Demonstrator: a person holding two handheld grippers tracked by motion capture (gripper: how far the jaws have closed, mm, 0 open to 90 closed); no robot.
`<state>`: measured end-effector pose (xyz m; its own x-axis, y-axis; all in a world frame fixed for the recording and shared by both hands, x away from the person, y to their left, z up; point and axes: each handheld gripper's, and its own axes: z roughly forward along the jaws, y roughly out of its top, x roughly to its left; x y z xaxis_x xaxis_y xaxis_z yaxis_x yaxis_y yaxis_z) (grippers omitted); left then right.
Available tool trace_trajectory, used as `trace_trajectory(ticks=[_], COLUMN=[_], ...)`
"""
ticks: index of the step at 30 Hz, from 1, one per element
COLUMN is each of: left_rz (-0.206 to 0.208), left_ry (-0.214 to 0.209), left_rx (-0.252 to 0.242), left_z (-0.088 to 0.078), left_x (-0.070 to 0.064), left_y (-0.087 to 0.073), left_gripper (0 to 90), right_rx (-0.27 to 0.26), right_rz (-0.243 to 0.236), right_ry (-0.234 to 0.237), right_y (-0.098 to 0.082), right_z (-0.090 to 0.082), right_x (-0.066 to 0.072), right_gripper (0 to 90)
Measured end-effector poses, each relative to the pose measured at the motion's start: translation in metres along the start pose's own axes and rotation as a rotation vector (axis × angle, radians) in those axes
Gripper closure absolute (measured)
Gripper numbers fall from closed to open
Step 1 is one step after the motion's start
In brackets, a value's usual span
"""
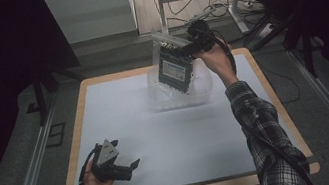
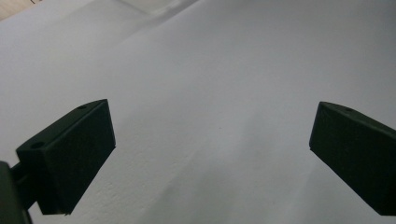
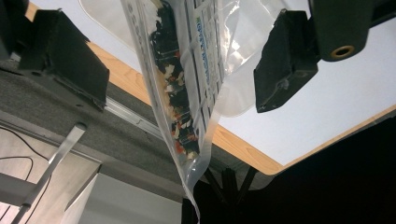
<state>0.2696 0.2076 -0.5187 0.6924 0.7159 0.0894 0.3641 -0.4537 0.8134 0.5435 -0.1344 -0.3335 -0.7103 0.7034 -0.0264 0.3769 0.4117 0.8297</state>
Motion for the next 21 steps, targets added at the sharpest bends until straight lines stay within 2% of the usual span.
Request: trace_trajectory(ticks=[21], left_rz=[0.004], left_ry=[0.002], left_rx=[0.004], left_z=[0.000], left_x=[-0.001], left_y=[0.001], left_gripper=[0.0], right_rx=[-0.011], right_rz=[-0.008], right_ry=[0.035], right_y=[-0.010], right_z=[-0.028], right_x=[0.007], right_gripper=[12.8])
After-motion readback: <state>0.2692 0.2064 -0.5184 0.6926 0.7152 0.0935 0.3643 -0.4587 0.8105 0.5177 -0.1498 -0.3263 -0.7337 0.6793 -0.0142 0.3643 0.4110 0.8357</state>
